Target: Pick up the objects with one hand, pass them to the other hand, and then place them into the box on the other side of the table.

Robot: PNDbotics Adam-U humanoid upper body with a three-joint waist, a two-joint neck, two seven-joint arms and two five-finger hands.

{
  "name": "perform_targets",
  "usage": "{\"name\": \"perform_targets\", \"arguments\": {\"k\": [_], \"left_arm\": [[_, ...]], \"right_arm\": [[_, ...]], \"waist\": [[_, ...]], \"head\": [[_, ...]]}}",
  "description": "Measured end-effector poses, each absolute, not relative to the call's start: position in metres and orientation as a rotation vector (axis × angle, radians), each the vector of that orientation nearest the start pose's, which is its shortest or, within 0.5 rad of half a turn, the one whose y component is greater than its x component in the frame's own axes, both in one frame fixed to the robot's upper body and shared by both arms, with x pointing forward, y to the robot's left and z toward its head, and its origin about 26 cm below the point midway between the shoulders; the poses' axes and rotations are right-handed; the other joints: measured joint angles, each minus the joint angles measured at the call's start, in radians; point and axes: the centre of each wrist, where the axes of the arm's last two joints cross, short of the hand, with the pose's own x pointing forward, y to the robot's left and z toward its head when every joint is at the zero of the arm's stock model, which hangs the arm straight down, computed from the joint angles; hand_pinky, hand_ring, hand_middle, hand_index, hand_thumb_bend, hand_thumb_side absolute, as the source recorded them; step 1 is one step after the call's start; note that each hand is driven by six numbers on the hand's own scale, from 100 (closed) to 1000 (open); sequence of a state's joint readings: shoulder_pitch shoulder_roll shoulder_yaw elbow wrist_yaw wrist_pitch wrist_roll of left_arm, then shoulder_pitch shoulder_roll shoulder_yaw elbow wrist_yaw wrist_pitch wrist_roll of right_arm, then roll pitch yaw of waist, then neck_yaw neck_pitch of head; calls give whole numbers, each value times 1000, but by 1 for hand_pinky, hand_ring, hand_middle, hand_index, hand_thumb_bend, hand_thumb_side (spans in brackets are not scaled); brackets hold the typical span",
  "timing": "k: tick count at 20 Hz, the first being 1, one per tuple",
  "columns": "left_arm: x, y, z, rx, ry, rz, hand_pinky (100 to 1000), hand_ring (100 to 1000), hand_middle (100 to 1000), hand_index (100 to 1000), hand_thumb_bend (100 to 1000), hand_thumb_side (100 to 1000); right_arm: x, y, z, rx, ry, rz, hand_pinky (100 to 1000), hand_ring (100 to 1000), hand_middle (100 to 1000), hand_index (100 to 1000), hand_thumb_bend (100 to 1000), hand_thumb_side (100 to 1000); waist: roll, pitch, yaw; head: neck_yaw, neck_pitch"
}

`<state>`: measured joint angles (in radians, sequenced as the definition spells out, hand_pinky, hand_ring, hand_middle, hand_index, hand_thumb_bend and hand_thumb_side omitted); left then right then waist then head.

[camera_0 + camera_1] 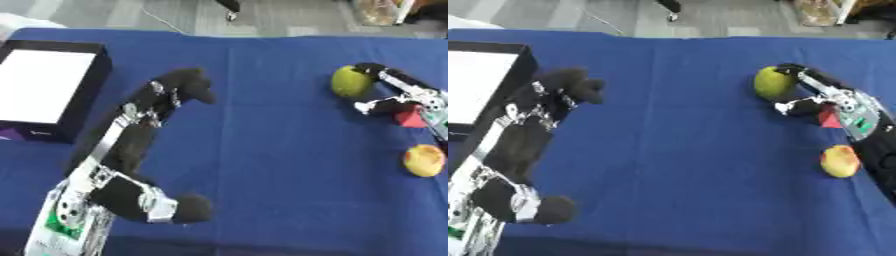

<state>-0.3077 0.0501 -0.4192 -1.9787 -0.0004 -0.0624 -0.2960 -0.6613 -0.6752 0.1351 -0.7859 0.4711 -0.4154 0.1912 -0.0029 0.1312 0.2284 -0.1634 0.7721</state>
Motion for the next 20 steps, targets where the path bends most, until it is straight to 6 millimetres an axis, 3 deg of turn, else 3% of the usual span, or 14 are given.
{"name": "perform_targets", "arguments": {"k": [3, 7, 10, 15, 16, 20], "left_arm": [[272, 110, 167, -628, -2200, -799, 960, 894, 679, 911, 809, 373], [272, 110, 167, -630, -2199, -801, 961, 894, 678, 911, 808, 374], [272, 110, 167, -630, -2199, -800, 961, 894, 678, 910, 806, 376], [272, 110, 167, -630, -2198, -800, 961, 894, 678, 910, 806, 376], [272, 110, 167, -630, -2198, -800, 961, 894, 677, 911, 800, 379], [272, 110, 166, -627, -2192, -794, 961, 894, 676, 910, 799, 379]], "right_arm": [[412, -437, 98, -730, -1474, 1128, 837, 1000, 906, 645, 100, 100], [413, -434, 98, -830, -1534, 1045, 792, 947, 791, 496, 100, 100], [414, -432, 100, -910, -1586, 967, 778, 926, 734, 428, 100, 100], [414, -429, 101, -971, -1636, 907, 778, 926, 734, 428, 100, 100], [414, -429, 100, -973, -1638, 904, 760, 910, 648, 266, 100, 100], [416, -420, 108, -951, -1706, 918, 746, 892, 614, 211, 100, 100]], "waist": [[0, 0, 0], [0, 0, 0], [0, 0, 0], [-1, 0, -1], [-1, 0, -1], [-3, 0, -10]], "head": [[0, 0], [-1, 0], [-1, 0], [-1, 0], [-1, 0], [-1, 0]]}}
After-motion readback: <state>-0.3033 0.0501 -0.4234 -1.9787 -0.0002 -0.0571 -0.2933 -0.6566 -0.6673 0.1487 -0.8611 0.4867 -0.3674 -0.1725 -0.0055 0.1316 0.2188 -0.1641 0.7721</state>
